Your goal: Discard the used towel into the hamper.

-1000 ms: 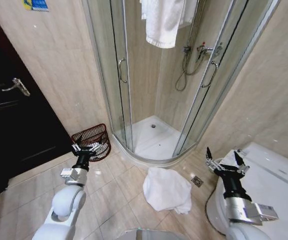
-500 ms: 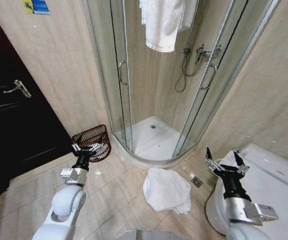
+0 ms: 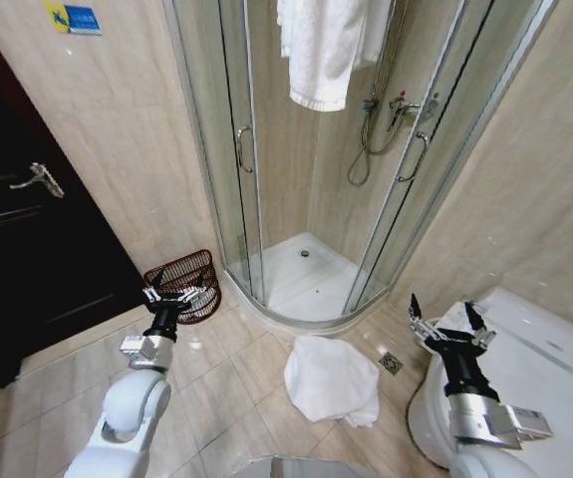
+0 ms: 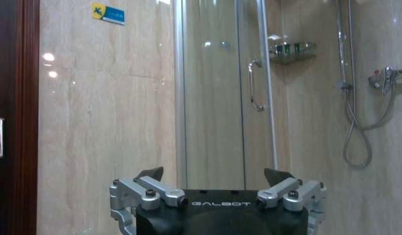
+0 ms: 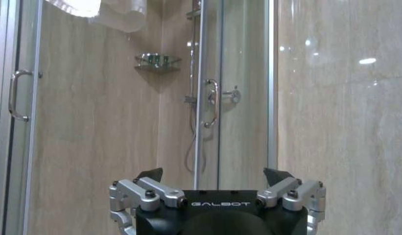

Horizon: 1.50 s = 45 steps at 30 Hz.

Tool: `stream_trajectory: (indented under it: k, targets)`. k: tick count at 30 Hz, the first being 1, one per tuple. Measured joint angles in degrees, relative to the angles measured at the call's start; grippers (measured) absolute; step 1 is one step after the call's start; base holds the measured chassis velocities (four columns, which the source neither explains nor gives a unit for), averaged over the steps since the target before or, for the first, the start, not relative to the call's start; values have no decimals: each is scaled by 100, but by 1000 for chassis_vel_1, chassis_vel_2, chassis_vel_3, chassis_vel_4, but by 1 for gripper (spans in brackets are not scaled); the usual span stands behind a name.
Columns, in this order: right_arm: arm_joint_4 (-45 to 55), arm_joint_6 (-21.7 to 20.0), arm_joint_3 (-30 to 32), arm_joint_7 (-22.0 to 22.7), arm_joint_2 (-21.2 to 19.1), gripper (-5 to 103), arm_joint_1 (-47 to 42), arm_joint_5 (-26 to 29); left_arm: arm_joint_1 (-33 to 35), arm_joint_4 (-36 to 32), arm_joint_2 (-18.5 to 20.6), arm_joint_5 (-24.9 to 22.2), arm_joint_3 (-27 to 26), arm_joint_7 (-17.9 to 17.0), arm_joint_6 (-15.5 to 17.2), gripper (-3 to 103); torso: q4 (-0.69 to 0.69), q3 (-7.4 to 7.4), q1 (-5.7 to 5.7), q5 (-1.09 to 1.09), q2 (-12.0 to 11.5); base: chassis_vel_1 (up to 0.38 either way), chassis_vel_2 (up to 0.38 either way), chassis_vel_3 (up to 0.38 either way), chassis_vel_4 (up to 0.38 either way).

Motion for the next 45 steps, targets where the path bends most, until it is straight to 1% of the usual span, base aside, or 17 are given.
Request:
stream_trajectory:
  k: [20,28,45]
  targets:
    - [-4,-9,-12,-3,0,100,8,-51,-27,-23,19,-36,-8,5,2,100,0,191,156,0,348,0,0,0,0]
    - [-4,-4,20,-1,0,100,-32,-48,14,-4,-4,12,73,8,-11,100,0,290,235,0,526,0,0,0,0]
    - [36,-43,22,10,0,100,0,-29,106,-80,26,-12,-14,9,-27,100,0,477,389,0,867,0,0,0,0]
